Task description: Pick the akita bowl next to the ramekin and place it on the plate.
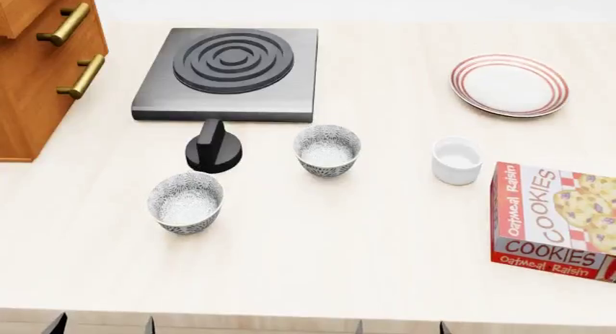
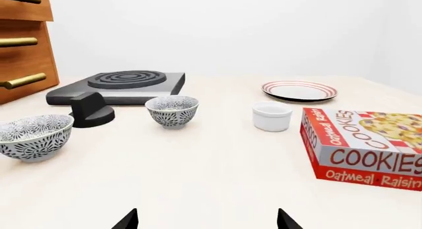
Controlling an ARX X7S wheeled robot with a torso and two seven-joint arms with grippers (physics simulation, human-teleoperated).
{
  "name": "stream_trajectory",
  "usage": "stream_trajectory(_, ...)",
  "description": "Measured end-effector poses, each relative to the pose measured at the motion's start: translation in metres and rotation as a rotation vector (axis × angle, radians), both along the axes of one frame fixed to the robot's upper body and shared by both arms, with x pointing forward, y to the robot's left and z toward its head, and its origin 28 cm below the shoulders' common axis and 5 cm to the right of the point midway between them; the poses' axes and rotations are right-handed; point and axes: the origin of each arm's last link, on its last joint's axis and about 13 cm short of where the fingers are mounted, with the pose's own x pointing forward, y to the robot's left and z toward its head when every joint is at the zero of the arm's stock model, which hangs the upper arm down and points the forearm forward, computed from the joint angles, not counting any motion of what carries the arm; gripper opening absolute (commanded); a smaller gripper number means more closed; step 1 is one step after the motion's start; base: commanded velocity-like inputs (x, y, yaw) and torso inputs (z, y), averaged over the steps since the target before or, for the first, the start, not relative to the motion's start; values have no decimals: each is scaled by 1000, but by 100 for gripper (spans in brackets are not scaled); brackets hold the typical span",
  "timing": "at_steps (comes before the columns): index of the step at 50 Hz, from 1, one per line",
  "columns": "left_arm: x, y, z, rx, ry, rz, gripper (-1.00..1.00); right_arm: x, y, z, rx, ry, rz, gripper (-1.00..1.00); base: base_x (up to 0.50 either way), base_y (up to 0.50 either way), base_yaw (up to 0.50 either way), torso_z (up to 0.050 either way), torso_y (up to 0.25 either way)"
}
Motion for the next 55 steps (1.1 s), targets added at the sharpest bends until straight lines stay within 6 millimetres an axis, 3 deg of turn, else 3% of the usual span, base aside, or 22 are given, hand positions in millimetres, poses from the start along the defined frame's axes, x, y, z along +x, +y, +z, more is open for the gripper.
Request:
stream_trajectory(25, -2, 4, 9, 23, -32, 38, 100, -4, -1, 16, -39, -39, -12, 100, 0, 0, 0, 0, 0)
stream_trajectory(55, -12, 9, 59, 60, -122, 0, 100, -9, -3, 72, -92, -114, -5, 100, 0, 0, 0, 0, 0)
